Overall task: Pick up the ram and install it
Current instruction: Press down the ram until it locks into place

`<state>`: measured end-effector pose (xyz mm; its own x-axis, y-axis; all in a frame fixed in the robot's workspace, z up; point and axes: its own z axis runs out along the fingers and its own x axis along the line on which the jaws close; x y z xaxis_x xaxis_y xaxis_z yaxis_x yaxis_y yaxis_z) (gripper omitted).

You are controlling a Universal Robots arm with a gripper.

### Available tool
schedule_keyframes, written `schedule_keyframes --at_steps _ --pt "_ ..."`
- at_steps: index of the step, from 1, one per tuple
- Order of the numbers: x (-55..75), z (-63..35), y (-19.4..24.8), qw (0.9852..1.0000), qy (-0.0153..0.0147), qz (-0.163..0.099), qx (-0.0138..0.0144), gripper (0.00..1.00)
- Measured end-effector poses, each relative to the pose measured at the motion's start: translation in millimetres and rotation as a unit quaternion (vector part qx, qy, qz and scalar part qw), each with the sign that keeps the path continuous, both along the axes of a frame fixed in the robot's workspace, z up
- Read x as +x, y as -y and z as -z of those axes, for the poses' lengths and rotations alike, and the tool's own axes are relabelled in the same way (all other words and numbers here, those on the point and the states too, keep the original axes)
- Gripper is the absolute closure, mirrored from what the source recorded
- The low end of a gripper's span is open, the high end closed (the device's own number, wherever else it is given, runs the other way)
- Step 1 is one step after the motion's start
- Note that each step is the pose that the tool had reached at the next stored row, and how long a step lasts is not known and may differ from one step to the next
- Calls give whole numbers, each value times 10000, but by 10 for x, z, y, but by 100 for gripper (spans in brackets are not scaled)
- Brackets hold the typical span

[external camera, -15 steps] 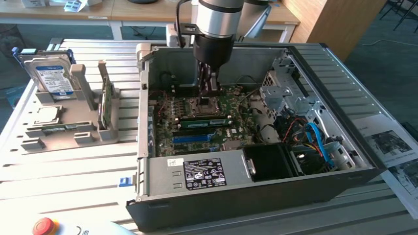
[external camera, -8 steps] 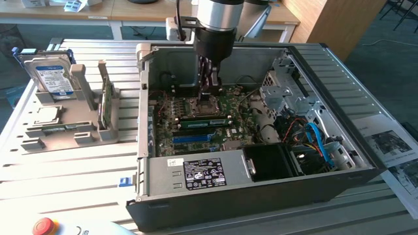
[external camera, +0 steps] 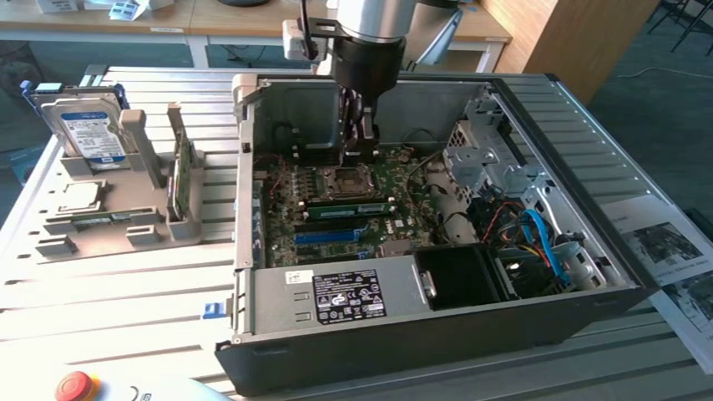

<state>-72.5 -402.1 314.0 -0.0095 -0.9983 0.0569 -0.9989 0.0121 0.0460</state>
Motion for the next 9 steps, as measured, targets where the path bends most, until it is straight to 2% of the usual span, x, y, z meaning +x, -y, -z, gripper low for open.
schedule_keyframes --at_steps 5,9 --pt "0 -1 0 10000 3 -1 0 90" --pt "-11 -1 0 10000 34 0 -1 90"
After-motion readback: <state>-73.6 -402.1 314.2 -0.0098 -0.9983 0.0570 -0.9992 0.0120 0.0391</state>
